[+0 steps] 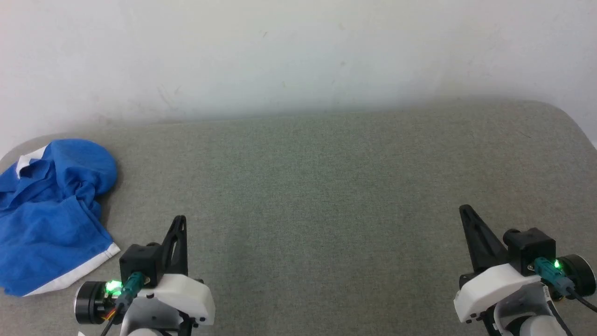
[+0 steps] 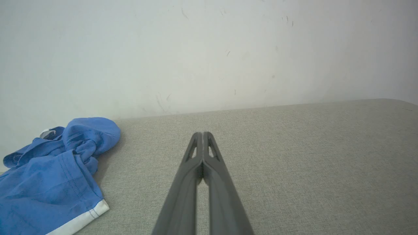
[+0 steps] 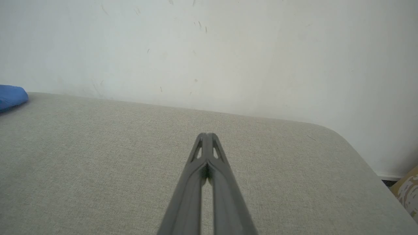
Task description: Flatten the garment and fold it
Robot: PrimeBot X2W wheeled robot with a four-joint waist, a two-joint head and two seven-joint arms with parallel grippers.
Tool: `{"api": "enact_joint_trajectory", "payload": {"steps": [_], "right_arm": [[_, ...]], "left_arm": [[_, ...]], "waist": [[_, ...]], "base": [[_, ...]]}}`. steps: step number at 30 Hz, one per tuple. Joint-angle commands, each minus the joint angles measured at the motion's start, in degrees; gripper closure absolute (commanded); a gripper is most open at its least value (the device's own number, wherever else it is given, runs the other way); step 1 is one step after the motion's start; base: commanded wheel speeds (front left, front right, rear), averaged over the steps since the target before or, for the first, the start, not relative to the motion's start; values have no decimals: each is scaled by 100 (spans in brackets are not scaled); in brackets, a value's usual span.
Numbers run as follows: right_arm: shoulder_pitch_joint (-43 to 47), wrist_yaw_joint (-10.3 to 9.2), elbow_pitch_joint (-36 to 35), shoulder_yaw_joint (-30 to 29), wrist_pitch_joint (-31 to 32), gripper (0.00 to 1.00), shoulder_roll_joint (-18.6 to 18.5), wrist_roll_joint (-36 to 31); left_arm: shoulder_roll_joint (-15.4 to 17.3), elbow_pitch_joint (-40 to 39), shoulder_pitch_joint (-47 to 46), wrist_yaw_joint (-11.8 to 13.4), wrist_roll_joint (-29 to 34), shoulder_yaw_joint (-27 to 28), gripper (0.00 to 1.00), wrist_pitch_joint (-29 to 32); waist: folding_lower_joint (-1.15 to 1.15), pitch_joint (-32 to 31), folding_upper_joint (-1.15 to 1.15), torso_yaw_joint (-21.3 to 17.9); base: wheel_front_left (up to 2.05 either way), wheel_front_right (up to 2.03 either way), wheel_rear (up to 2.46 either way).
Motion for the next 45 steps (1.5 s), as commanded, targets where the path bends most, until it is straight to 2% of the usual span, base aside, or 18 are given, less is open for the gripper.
{"api": "enact_joint_trajectory", "payload": {"steps": [1,7,8,31,45], "right_arm": [[-84,-5,7,-13,3,100,15,-43],[-84,-5,7,-13,3,100,15,-43],[2,0,0,0,0,0,-1,1],[-6,-1,103,-162,-217,0,-1,107],[-42,-1,203,-247,-384,0,1,127]], "left_arm": [[-13,12,-72,-47,37,21,100,2],[-13,12,-72,-47,37,21,100,2],[0,0,1,1,-1,-2,0,0],[0,87,39,-72,-133,92,0,-217],[-3,127,48,-64,-303,154,0,-385]], "waist": [[0,0,0,0],[0,0,0,0],[0,0,0,0],[0,20,0,31],[0,52,0,340]], "base": [[0,0,0],[0,0,0],[0,0,0],[0,0,0],[0,0,0]]}}
